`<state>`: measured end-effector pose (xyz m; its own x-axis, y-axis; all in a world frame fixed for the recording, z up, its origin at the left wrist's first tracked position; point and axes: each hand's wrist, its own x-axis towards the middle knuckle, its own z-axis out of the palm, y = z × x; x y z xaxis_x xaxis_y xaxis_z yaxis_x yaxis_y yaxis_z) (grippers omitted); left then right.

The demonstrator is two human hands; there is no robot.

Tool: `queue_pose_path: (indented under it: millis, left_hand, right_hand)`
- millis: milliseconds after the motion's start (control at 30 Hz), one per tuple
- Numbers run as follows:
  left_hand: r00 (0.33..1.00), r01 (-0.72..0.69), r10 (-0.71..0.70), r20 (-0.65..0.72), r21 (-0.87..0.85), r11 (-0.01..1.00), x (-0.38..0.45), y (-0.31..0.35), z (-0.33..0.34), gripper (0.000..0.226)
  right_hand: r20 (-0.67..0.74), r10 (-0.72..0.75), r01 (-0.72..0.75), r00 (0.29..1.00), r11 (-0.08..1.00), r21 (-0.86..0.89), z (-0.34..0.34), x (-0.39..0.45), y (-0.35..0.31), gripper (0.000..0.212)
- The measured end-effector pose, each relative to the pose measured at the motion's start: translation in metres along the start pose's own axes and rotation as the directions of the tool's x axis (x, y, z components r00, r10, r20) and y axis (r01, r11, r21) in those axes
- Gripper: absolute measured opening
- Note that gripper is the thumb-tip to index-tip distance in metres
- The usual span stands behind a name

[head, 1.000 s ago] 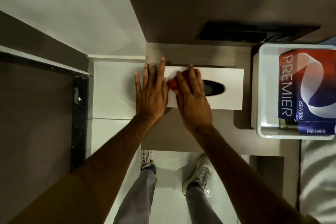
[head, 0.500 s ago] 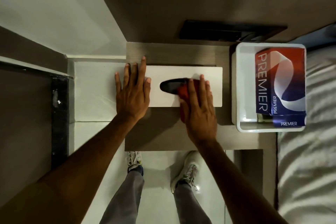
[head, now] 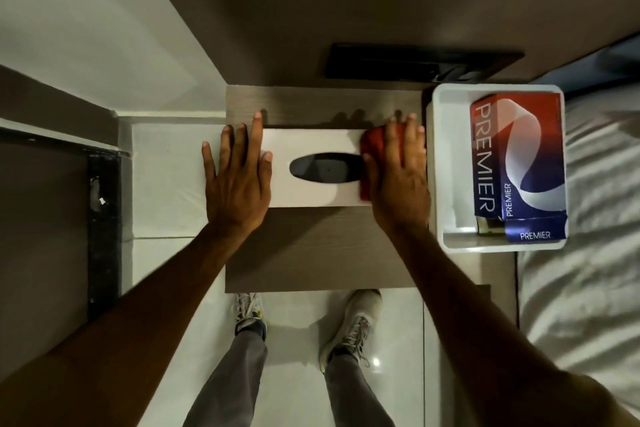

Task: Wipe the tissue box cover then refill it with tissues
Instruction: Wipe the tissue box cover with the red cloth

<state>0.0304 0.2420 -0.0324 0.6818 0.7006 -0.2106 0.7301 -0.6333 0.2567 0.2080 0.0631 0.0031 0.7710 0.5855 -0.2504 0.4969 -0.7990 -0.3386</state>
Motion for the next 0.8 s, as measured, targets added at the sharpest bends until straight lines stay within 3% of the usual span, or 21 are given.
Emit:
queue_pose_path:
  millis: [100,300,567,667,733,800]
  left_hand:
    - [1.000,0.013,-0.012,-0.027,0.023,1.000,0.000,0.001,0.003,0.058]
    - [0.998,0.026,-0.022,-0.054,0.074,0.997,-0.003,0.002,0.003,0.058]
    - [0.995,0.005,0.011,-0.094,0.169,0.986,-0.002,0.002,-0.004,0.061]
    - [0.996,0.005,0.005,-0.085,0.119,0.993,-0.004,0.010,-0.007,0.061]
    - [0.994,0.039,-0.034,-0.104,0.050,0.998,-0.007,0.018,-0.006,0.061]
    - [0.987,0.102,-0.106,-0.123,-0.042,0.994,-0.009,0.027,-0.005,0.063]
  right_hand:
    - [-0.044,0.079,-0.078,0.996,0.997,0.022,0.005,0.002,-0.010,0.077]
    - [0.001,-0.100,0.100,0.995,0.995,-0.012,0.002,-0.023,0.013,0.077]
    - [0.096,-0.005,-0.010,0.995,0.987,0.162,-0.017,-0.052,0.023,0.071]
    - [-0.043,0.073,-0.051,0.996,0.925,0.377,-0.045,-0.068,0.047,0.067]
    - [-0.200,0.168,-0.080,0.965,0.920,0.383,-0.060,-0.070,0.071,0.059]
    - [-0.226,0.244,-0.160,0.943,0.929,0.335,-0.065,-0.067,0.095,0.052]
